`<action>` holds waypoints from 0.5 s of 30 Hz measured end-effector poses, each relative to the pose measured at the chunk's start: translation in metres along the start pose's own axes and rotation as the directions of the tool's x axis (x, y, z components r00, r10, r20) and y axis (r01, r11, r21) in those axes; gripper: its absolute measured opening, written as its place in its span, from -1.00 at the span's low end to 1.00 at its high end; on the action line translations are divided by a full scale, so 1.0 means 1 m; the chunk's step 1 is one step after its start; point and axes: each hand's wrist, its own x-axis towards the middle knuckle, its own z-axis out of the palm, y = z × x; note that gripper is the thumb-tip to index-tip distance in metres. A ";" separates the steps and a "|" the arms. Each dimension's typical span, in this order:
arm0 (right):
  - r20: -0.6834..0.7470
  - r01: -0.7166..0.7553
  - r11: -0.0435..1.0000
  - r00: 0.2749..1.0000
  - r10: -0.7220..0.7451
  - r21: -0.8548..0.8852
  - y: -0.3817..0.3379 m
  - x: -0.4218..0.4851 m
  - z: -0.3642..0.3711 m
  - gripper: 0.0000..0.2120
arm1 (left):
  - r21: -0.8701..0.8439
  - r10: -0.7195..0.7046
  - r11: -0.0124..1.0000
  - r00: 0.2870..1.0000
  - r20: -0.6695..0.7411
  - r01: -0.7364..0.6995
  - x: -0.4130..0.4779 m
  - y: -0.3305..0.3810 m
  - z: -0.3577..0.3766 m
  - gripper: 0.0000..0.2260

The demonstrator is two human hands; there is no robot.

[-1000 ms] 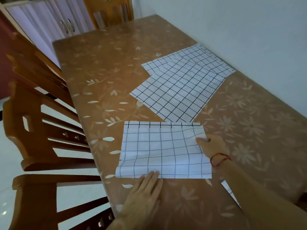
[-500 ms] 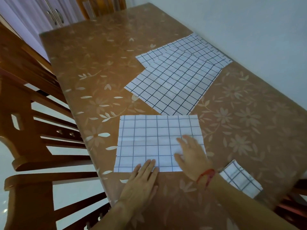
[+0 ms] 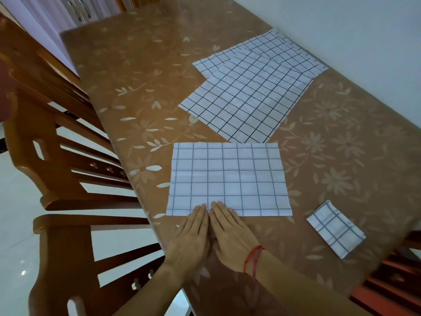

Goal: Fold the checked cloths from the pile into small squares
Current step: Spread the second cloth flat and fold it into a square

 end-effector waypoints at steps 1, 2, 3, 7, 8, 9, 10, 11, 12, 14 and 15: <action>0.004 0.008 1.000 1.000 -0.008 0.003 -0.005 0.002 0.002 -0.40 | -0.002 -0.021 1.000 1.000 0.018 0.021 -0.004 -0.003 -0.002 -0.49; 0.016 0.012 1.000 1.000 -0.012 0.008 -0.011 0.005 0.003 -0.39 | 0.005 -0.033 0.999 0.999 0.033 0.033 -0.009 -0.007 -0.003 -0.48; 0.024 0.017 1.000 1.000 -0.018 0.012 -0.017 0.007 0.004 -0.39 | 0.022 -0.042 0.999 0.998 0.049 0.041 -0.012 -0.012 -0.005 -0.48; 0.048 0.016 0.999 0.999 -0.018 0.029 -0.035 0.018 0.006 -0.41 | 0.062 -0.146 0.988 0.983 0.112 0.139 -0.024 -0.027 -0.010 -0.46; 0.052 0.009 0.999 0.999 -0.011 0.034 -0.038 0.020 0.007 -0.41 | 0.070 -0.173 0.984 0.978 0.118 0.165 -0.026 -0.030 -0.010 -0.46; 0.057 -0.001 0.999 0.998 -0.001 0.036 -0.039 0.021 0.008 -0.41 | 0.079 -0.193 0.980 0.974 0.120 0.185 -0.026 -0.032 -0.010 -0.45; 0.065 -0.015 0.999 0.998 0.013 0.033 -0.039 0.021 0.010 -0.41 | 0.083 -0.208 0.977 0.971 0.122 0.199 -0.027 -0.033 -0.009 -0.45; 0.069 -0.028 0.999 0.997 0.026 0.025 -0.038 0.019 0.012 -0.40 | 0.083 -0.220 0.974 0.968 0.122 0.211 -0.026 -0.032 -0.009 -0.45; 0.068 -0.038 0.999 0.997 0.037 0.012 -0.036 0.017 0.013 -0.40 | 0.080 -0.229 0.972 0.966 0.122 0.220 -0.026 -0.032 -0.009 -0.46; 0.068 -0.055 0.998 0.996 0.055 -0.002 -0.030 0.010 0.014 -0.37 | 0.075 -0.237 0.970 0.965 0.114 0.229 -0.024 -0.030 -0.010 -0.47; 0.067 -0.065 0.998 0.996 0.065 -0.005 -0.026 0.006 0.014 -0.36 | 0.076 -0.239 0.970 0.965 0.111 0.232 -0.024 -0.030 -0.010 -0.47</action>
